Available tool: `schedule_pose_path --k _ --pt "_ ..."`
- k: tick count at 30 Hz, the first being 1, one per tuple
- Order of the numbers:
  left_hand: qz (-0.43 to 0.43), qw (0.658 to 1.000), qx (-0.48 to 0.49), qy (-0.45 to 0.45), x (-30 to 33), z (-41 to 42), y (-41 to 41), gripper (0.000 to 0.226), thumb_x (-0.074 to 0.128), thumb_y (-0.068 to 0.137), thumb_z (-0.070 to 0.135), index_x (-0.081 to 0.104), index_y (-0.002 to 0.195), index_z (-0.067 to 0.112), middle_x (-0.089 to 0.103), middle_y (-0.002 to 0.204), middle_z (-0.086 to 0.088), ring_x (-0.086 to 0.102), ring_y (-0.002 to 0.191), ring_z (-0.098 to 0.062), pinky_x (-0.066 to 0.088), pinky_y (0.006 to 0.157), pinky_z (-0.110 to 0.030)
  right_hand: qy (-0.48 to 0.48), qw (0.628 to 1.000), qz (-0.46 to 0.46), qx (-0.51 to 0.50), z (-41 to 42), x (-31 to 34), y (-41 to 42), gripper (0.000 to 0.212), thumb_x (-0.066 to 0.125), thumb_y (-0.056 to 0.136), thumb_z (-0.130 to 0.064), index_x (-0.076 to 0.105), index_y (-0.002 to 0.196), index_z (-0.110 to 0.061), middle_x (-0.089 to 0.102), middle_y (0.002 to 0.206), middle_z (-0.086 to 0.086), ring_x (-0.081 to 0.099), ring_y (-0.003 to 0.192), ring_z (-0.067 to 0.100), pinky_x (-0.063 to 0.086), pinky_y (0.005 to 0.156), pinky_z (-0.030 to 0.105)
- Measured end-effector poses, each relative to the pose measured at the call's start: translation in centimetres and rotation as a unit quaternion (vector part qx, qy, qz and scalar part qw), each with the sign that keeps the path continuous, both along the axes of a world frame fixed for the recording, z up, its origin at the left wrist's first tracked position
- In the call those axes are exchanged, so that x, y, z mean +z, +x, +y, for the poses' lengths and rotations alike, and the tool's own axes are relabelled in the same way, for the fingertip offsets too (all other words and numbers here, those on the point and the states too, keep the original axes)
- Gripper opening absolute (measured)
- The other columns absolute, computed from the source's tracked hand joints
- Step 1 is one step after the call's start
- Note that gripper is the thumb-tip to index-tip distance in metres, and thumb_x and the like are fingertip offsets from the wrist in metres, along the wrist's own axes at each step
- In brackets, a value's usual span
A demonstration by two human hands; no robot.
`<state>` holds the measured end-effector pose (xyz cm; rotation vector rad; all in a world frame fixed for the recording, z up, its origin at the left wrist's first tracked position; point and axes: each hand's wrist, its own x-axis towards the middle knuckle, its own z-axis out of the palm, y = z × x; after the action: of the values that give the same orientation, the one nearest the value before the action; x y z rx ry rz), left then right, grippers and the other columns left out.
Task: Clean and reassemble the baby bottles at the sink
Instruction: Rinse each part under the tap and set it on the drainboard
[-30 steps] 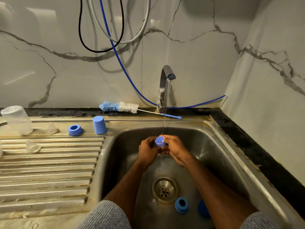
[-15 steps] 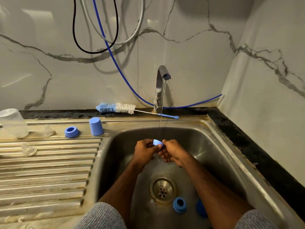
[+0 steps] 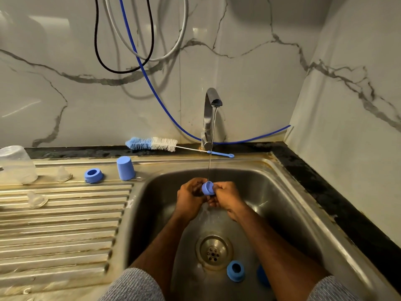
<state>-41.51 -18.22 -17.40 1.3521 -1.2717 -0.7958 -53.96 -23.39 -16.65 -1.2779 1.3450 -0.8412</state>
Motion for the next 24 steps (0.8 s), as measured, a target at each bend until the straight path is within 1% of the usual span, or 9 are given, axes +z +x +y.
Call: schedule_pose_path --k 5,8,10,12,15,16,19,21,24 --pt "-0.017 1.000 0.011 -0.006 0.0 -0.1 0.1 0.044 0.078 0.080 -0.006 0.072 0.118 0.013 0.076 0.106 0.004 0.070 0.095 0.004 0.052 0.085 -0.010 -0.010 0.997 -0.073 -0.026 -0.4 0.4 -0.4 0.018 0.053 0.103 -0.012 0.070 0.108 -0.009 0.075 0.095 0.014 0.075 0.079 0.027 0.060 0.063 0.030" --pt "-0.040 0.999 0.020 0.000 -0.1 -0.1 0.3 0.045 0.075 0.080 -0.010 0.072 0.120 0.010 0.075 0.107 0.002 0.066 0.086 0.017 0.050 0.083 -0.006 0.007 0.994 -0.103 -0.029 -0.7 0.4 -0.6 0.016 0.058 0.101 -0.015 0.071 0.108 -0.009 0.074 0.104 0.015 0.074 0.092 0.035 0.061 0.071 0.036" --pt "-0.061 0.998 0.026 0.012 -0.1 0.1 0.6 0.046 0.073 0.081 -0.011 0.071 0.122 0.009 0.074 0.108 0.002 0.064 0.084 0.020 0.052 0.090 -0.011 0.014 0.994 -0.109 -0.012 -0.9 0.2 -0.7 0.010 0.061 0.099 -0.015 0.070 0.104 -0.012 0.073 0.106 0.014 0.072 0.097 0.033 0.062 0.081 0.042" --pt "-0.100 0.994 0.027 0.022 0.0 0.6 1.0 0.043 0.073 0.084 -0.007 0.071 0.123 0.010 0.075 0.111 0.001 0.066 0.090 0.013 0.054 0.096 -0.021 0.024 0.994 -0.105 0.029 -1.0 0.0 -0.8 0.004 0.064 0.096 -0.010 0.067 0.098 -0.013 0.071 0.109 0.016 0.070 0.097 0.031 0.060 0.087 0.044" --pt "-0.174 0.983 0.042 0.033 0.9 1.5 1.4 0.043 0.076 0.085 0.003 0.069 0.126 0.010 0.073 0.119 -0.007 0.069 0.110 -0.015 0.051 0.103 -0.034 0.018 0.996 -0.036 0.077 -1.0 -0.3 -0.7 0.014 0.073 0.089 -0.006 0.063 0.094 -0.015 0.070 0.105 0.018 0.068 0.089 0.024 0.058 0.085 0.041" --pt "-0.174 0.982 0.060 0.038 1.5 2.1 1.8 0.046 0.078 0.083 0.005 0.069 0.127 0.009 0.073 0.120 -0.008 0.068 0.112 -0.018 0.051 0.103 -0.035 -0.008 0.995 0.011 0.095 -0.8 -0.4 -0.5 0.021 0.078 0.085 -0.007 0.062 0.094 -0.016 0.070 0.100 0.016 0.066 0.086 0.022 0.058 0.082 0.038" --pt "-0.162 0.982 0.099 0.018 3.5 3.8 3.2 0.031 0.077 0.081 0.007 0.076 0.112 0.012 0.077 0.102 -0.004 0.071 0.093 -0.010 0.055 0.090 -0.027 -0.138 0.970 0.158 0.123 0.2 0.3 0.8 0.039 0.089 0.069 -0.010 0.060 0.092 -0.023 0.069 0.087 0.000 0.064 0.081 0.017 0.050 0.071 0.026" --pt "-0.192 0.975 0.108 -0.009 4.7 5.4 5.0 0.015 0.075 0.083 0.010 0.079 0.097 0.014 0.077 0.089 0.000 0.069 0.080 -0.005 0.051 0.078 -0.018 -0.211 0.950 0.203 0.105 1.2 1.2 1.8 0.043 0.091 0.064 -0.014 0.059 0.087 -0.030 0.069 0.087 -0.010 0.066 0.080 0.008 0.049 0.067 0.024" --pt "-0.205 0.973 0.107 -0.021 6.5 8.2 8.2 0.009 0.071 0.088 0.011 0.077 0.094 0.015 0.074 0.087 0.006 0.067 0.081 -0.002 0.051 0.075 -0.012 -0.248 0.923 0.256 0.142 2.5 2.0 2.4 0.046 0.091 0.062 -0.014 0.058 0.091 -0.029 0.070 0.090 -0.009 0.067 0.084 0.012 0.048 0.068 0.025"
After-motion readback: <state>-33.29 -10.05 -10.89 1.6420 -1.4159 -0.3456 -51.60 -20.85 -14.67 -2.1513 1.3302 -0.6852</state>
